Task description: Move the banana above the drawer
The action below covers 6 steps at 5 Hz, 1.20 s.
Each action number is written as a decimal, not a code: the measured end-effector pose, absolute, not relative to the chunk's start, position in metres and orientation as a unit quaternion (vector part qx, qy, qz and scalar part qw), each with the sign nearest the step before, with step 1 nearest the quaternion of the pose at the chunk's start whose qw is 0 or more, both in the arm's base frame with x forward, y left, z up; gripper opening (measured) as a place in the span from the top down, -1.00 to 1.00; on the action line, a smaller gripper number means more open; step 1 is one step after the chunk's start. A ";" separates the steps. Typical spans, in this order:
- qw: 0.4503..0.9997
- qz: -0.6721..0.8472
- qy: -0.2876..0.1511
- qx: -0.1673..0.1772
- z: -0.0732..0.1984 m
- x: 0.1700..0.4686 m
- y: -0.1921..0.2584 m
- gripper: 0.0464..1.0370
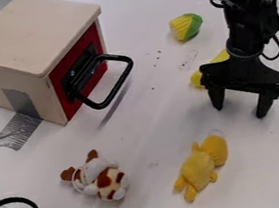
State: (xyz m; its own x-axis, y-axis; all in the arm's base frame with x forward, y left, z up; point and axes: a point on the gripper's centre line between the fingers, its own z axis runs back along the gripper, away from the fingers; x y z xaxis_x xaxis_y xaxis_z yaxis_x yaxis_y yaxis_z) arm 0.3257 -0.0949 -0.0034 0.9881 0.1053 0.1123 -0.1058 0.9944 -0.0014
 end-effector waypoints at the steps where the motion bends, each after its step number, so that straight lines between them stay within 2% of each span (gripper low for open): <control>1: 0.997 0.053 -0.055 0.002 -0.004 0.326 -0.096 -0.92; 2: 0.999 0.042 -0.023 0.002 0.003 0.325 -0.092 -0.92; 4: 0.998 0.021 -0.046 -0.027 0.053 0.349 -0.079 -0.92; 5: 0.998 0.014 -0.050 -0.029 0.064 0.358 -0.065 -0.92; 6: 0.998 -0.005 -0.052 -0.022 0.063 0.371 -0.053 -0.92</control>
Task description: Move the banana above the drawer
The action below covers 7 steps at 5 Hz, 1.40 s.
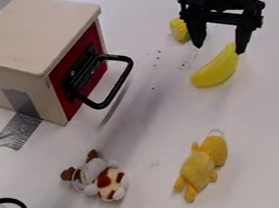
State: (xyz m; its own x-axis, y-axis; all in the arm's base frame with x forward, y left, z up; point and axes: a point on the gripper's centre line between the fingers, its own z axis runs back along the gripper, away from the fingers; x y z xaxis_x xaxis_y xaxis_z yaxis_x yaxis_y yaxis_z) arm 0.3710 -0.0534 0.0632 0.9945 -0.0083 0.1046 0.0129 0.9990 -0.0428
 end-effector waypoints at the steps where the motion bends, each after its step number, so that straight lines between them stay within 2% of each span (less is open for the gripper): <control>1: 1.000 -0.013 -0.014 -0.015 0.029 0.373 -0.039 -0.92; 2: 1.000 -0.012 0.006 -0.026 0.007 0.374 -0.038 -0.92; 3: 0.999 -0.015 0.010 -0.027 -0.001 0.379 -0.039 -0.82; 4: 1.000 -0.011 0.005 -0.024 -0.002 0.380 -0.038 -0.27; 5: 1.000 -0.005 0.006 -0.016 0.000 0.374 -0.034 -0.04; 6: 1.000 0.004 0.009 0.006 0.016 0.365 -0.025 -0.04; 7: 0.999 0.005 -0.034 0.012 0.065 0.354 -0.010 -0.04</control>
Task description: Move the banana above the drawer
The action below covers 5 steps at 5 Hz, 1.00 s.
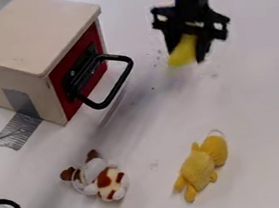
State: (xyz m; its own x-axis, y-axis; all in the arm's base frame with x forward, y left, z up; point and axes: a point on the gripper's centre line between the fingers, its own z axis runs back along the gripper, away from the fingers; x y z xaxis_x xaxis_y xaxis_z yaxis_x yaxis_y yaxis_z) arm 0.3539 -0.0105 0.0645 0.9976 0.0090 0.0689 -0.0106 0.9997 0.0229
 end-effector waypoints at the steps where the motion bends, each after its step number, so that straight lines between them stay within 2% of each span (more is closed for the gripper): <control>1: 0.999 -0.008 -0.043 0.006 0.093 0.333 0.003 -0.04; 2: 0.998 -0.052 -0.018 -0.007 0.108 0.304 0.033 -0.04; 3: 0.999 -0.047 0.012 -0.013 0.107 0.285 0.062 -0.03; 4: 0.999 -0.036 0.009 -0.009 0.111 0.270 0.098 -0.03; 5: 1.000 -0.029 0.006 -0.008 0.113 0.264 0.113 -0.03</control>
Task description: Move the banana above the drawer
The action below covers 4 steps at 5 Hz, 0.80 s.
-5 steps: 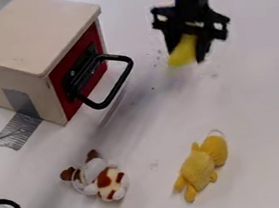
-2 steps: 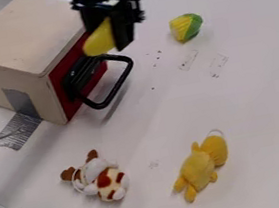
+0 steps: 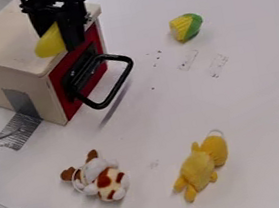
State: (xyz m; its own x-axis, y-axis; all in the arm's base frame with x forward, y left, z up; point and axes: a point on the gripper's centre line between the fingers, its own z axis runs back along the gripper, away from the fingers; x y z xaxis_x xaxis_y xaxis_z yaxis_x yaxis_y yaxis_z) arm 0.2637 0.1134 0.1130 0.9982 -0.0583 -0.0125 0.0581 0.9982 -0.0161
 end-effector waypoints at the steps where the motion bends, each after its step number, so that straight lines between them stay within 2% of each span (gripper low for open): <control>1: 0.999 -0.031 -0.011 -0.016 0.120 0.259 0.125 -0.03; 2: 0.999 -0.023 -0.023 0.008 0.123 0.256 0.139 -0.03; 3: 0.999 -0.029 0.001 0.024 0.107 0.256 0.149 -0.03; 4: 0.999 -0.026 0.004 0.032 0.105 0.257 0.155 -0.03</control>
